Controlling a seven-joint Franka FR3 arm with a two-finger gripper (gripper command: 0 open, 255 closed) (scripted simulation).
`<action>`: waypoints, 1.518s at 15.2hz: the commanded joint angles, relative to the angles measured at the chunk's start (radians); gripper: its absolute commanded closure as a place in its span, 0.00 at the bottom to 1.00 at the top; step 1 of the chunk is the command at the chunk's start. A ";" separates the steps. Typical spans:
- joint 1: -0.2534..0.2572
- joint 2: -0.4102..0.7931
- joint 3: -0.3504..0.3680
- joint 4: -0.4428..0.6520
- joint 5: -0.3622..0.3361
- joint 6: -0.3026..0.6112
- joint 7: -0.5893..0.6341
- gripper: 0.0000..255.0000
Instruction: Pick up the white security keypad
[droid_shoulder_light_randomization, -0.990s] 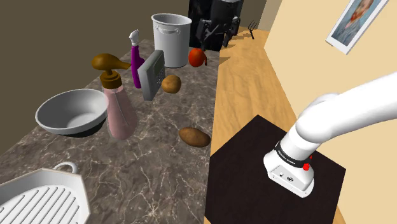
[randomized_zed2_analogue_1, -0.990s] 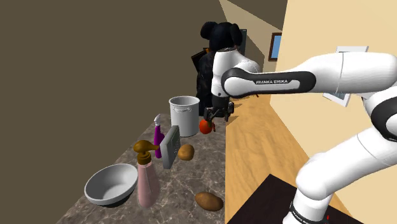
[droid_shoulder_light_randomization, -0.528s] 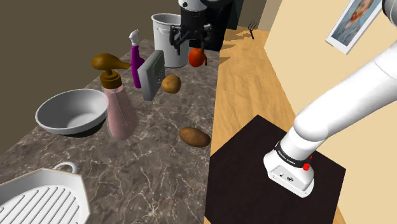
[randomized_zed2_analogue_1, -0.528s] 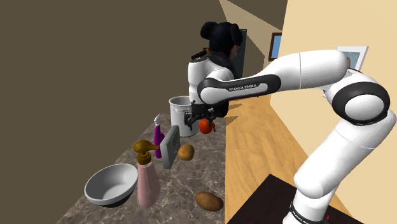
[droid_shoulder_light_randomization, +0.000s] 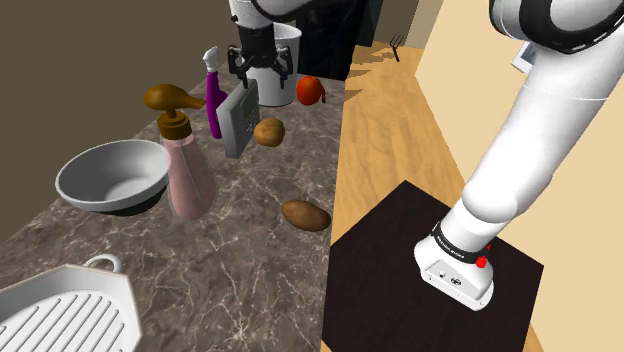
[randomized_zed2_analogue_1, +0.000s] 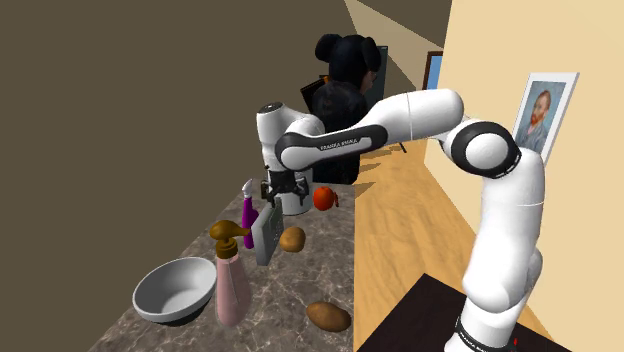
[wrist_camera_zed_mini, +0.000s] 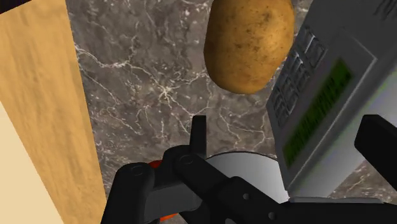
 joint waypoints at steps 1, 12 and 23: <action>0.040 0.109 -0.006 0.102 -0.067 -0.037 0.093 0.00; 0.152 0.362 -0.071 0.330 -0.183 -0.075 0.249 0.00; 0.148 0.362 -0.072 0.308 -0.185 -0.055 0.256 1.00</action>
